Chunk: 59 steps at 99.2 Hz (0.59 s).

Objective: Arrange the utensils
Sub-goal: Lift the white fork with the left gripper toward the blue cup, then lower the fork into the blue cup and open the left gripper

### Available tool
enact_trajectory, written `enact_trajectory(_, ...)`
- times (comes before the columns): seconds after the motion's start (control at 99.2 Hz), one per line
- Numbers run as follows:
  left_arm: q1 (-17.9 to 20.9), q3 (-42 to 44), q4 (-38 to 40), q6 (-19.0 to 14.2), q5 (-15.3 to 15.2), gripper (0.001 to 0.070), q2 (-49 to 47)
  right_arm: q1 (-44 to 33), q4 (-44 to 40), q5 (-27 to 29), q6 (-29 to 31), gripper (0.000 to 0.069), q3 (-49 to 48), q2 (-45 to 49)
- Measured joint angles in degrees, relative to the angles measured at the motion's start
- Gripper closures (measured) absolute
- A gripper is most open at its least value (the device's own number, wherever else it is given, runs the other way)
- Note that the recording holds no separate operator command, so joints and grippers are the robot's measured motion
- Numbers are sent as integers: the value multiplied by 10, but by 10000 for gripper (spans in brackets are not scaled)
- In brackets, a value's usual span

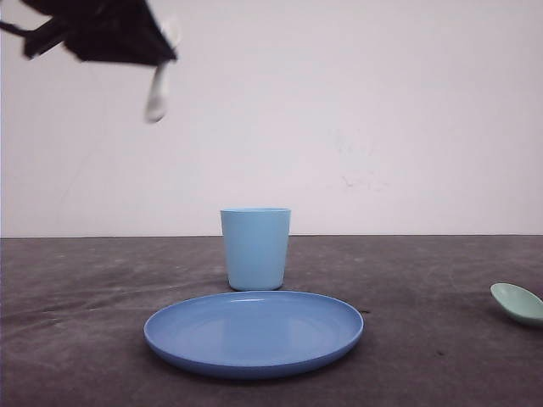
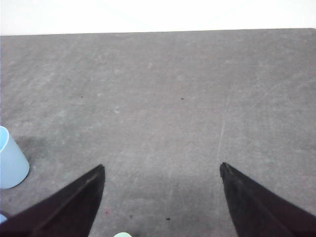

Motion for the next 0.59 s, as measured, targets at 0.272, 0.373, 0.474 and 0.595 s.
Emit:
enact_trajectory(0.272, -39, 0, 209, 30, -3, 671, 146, 4, 23, 1, 0, 224, 0, 19)
enact_trajectory(0.373, -47, 5, 250, 35, -16, 671, 207, 8, 24, 1, 0, 224, 0, 26)
enact_trajectory(0.474, -47, 20, 268, 36, -17, 671, 262, 12, 24, 1, 0, 224, 0, 33)
enact_trajectory(0.595, -47, 40, 269, 36, -17, 671, 309, 13, 24, 1, 0, 224, 0, 37)
